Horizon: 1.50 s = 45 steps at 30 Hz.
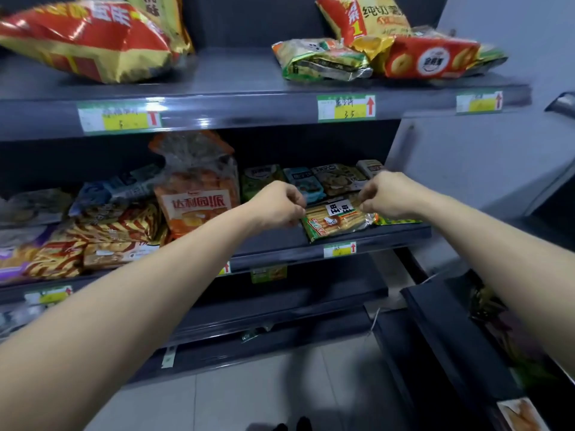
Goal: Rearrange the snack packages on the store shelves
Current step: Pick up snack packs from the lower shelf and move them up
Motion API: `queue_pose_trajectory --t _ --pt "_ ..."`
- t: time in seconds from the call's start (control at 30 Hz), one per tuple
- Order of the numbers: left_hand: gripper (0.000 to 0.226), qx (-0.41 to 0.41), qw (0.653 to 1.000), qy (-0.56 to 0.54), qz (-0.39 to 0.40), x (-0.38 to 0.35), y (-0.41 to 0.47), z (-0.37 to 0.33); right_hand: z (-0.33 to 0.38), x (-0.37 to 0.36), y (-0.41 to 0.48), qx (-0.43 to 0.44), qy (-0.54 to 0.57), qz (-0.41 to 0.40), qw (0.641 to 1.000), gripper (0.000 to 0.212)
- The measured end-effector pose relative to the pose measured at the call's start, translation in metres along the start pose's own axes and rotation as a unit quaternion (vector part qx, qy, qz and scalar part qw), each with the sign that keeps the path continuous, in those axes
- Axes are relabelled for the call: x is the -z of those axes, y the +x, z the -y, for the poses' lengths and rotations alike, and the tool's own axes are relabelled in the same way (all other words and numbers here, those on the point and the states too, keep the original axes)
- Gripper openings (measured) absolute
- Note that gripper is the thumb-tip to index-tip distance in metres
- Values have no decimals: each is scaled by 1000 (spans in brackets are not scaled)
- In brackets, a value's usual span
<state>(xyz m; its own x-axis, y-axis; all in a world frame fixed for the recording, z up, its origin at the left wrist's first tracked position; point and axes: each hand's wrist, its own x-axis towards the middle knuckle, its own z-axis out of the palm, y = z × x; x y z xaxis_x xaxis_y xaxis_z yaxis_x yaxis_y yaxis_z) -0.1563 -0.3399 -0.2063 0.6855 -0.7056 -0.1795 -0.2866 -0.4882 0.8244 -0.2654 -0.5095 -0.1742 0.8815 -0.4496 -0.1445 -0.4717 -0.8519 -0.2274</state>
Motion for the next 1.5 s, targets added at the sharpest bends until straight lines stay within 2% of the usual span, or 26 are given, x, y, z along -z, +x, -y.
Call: queue_pose_trajectory --t 0.1,0.27,0.47,0.57,0.63,0.73,0.9,1.0,1.2,1.3,1.4,1.5 --pt "19 14 1000 -20 4 -10 25 -3 -14 -2 15 -19 16 -9 1000 26" --pt "16 25 999 -40 14 -29 65 -12 -32 -6 36 -53 45 -31 997 31" --pt "25 61 996 -56 20 -58 110 -9 -67 -20 84 -70 76 -22 994 38" --pt "6 73 995 -61 -13 -68 139 -8 -89 -26 122 -65 67 -16 995 40" --pt "14 92 993 -65 -36 -75 161 -8 -105 -30 152 -60 63 -7 996 49" --pt "6 110 991 -54 -45 -84 190 -9 -119 -34 186 -34 53 25 998 60" --pt "11 129 987 -41 -82 -104 231 -13 -145 -44 236 21 8 56 998 41" --pt "35 116 990 -18 -84 -117 242 -18 -156 -54 257 32 -4 74 997 37" --pt "30 119 989 12 -85 -131 268 -8 -165 -74 287 20 3 98 995 37" --pt "31 165 979 11 -116 -131 279 -8 -162 -75 295 -1 32 102 994 45" --pt "34 204 972 -29 -114 -133 289 -8 -162 -76 304 -27 84 102 991 51" --pt "33 241 960 -84 -114 -135 300 -6 -159 -82 311 -52 155 120 979 26"
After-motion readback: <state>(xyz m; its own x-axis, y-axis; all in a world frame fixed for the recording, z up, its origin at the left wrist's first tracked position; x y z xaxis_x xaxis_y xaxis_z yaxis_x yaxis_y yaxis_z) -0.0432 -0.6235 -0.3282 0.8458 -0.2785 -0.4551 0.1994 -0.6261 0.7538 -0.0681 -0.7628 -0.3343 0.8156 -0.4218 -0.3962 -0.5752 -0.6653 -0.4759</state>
